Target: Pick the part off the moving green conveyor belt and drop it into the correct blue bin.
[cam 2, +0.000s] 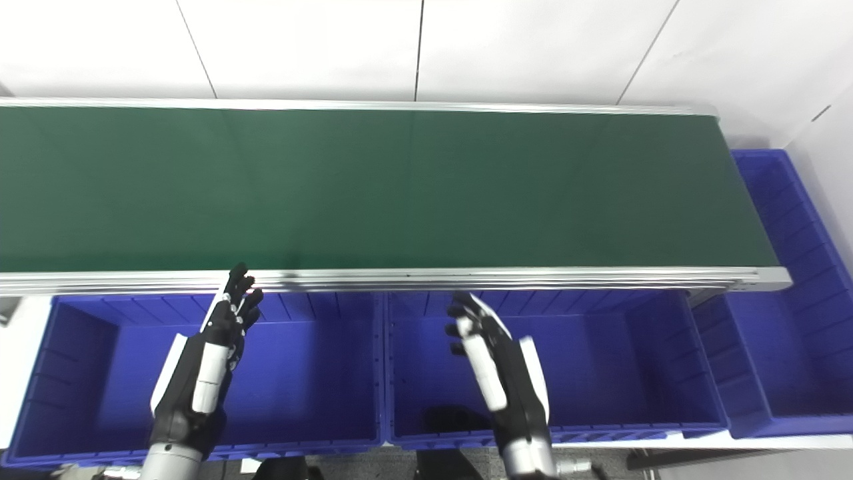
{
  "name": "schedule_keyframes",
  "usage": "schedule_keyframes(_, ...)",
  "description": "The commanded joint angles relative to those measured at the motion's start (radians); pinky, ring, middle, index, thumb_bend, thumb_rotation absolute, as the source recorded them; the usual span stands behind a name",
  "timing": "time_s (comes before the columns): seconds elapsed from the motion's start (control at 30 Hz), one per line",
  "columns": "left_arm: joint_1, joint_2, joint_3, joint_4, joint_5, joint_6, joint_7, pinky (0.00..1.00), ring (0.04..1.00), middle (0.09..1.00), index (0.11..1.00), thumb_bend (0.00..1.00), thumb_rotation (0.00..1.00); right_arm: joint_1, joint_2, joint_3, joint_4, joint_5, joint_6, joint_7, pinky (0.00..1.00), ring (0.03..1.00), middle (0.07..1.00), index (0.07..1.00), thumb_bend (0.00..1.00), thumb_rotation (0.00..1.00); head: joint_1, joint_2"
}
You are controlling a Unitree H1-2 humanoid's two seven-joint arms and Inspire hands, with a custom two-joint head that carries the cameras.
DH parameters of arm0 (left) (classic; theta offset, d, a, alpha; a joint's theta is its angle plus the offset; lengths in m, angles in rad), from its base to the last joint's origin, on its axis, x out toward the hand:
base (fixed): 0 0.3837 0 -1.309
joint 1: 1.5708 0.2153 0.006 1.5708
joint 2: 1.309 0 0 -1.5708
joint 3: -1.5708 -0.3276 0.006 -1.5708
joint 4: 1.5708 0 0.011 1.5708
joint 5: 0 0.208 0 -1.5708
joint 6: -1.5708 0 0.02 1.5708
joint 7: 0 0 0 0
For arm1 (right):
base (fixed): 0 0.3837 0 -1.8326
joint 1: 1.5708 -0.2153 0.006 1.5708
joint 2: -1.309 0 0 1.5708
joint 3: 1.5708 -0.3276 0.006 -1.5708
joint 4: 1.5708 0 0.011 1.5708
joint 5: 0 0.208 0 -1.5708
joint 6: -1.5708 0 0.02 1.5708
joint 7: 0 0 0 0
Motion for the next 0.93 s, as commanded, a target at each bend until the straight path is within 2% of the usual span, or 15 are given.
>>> schedule_keyframes(0.0, 0.016, -0.04, 0.001, -0.009, 0.047, -0.19, 0.066, 1.0, 0.996, 1.0, 1.0, 0.76, 1.0, -0.014, 0.022, 0.006, 0.005, 0.1, -0.269, -0.045, 0.81, 0.85, 0.908, 0.92, 0.82, 1.0, 0.017, -0.006)
schedule_keyframes(0.17, 0.011, -0.05, 0.009, 0.031, 0.068, -0.272, 0.098, 1.0, 1.0, 1.0, 1.0, 0.78, 1.0, -0.022, -0.015, 0.021, 0.044, 0.098, -0.333, -0.067, 0.89, 0.895, 0.947, 0.952, 0.84, 1.0, 0.039, -0.024)
schedule_keyframes(0.37, 0.013, -0.06, 0.015, 0.062, 0.077, -0.326, 0.107, 1.0, 1.0, 1.0, 1.0, 0.79, 1.0, -0.022, -0.043, 0.04, 0.069, 0.097, -0.377, -0.095, 0.9, 0.905, 0.962, 0.966, 0.83, 1.0, 0.053, -0.04)
schedule_keyframes(0.6, 0.026, -0.066, 0.016, 0.078, 0.091, -0.341, 0.113, 1.0, 1.0, 1.0, 1.0, 0.83, 1.0, -0.02, -0.064, 0.054, 0.1, 0.085, -0.417, -0.125, 0.91, 0.911, 0.964, 0.976, 0.82, 1.0, 0.077, -0.083)
schedule_keyframes(0.77, 0.023, -0.064, 0.014, 0.086, 0.093, -0.353, 0.111, 1.0, 1.0, 1.0, 1.0, 0.79, 1.0, -0.024, -0.074, 0.055, 0.115, 0.047, -0.439, -0.15, 0.94, 0.911, 0.958, 0.978, 0.79, 1.0, 0.076, -0.088)
schedule_keyframes(0.9, 0.024, -0.062, 0.015, 0.084, 0.103, -0.332, 0.107, 1.0, 1.0, 1.0, 1.0, 0.78, 1.0, -0.029, -0.078, 0.059, 0.123, 0.034, -0.44, -0.166, 0.96, 0.916, 0.956, 0.97, 0.79, 1.0, 0.068, -0.09)
